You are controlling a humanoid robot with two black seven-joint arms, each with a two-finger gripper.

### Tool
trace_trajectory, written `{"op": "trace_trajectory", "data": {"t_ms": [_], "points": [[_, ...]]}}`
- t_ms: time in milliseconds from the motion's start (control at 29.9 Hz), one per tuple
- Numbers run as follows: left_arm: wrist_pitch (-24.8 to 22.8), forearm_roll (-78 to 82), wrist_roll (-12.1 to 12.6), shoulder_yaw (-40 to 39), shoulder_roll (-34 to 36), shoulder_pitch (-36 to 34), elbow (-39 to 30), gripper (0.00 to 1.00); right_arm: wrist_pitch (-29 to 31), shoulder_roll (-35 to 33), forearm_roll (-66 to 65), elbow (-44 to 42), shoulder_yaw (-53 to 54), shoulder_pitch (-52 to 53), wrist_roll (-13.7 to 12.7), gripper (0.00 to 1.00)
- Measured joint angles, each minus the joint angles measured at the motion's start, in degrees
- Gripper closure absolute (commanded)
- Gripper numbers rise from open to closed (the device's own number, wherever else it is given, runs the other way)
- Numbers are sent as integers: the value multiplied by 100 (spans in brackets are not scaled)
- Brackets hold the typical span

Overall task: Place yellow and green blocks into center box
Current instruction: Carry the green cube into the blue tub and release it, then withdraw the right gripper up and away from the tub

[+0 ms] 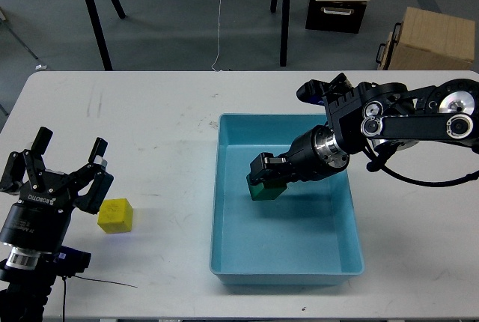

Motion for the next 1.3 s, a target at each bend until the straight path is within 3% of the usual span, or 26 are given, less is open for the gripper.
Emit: {"op": "trace_trajectory", "data": {"t_ms": [334, 501, 735, 935, 1036, 1169, 1303], "points": [[0, 0, 0, -9, 28, -9, 0, 0, 21, -760, 517, -84, 89, 209, 38, 0], [0, 0, 0, -4, 18, -9, 0, 0, 35, -1188, 1248, -788, 647, 17, 64, 0], [0, 0, 0, -4, 15, -42, 0, 0, 216, -1404, 2156, -1923, 2867, -978, 36, 0], [0, 0, -6, -2, 15, -93, 0, 0, 609, -1479, 3318, -2410, 4783, -2061, 95, 0], [0, 0, -7, -8, 17, -130, 1, 0, 621, -1728, 3872, -2500, 5426, -2637, 384, 0], [0, 0, -6, -8, 21, -179, 7, 0, 623, -1844, 4217, -2618, 6376, -3496, 1114, 0], [0, 0, -7, -4, 18, -208, 7, 0, 624, -1773, 4464, -2503, 7285, -4609, 1395, 0]]}}
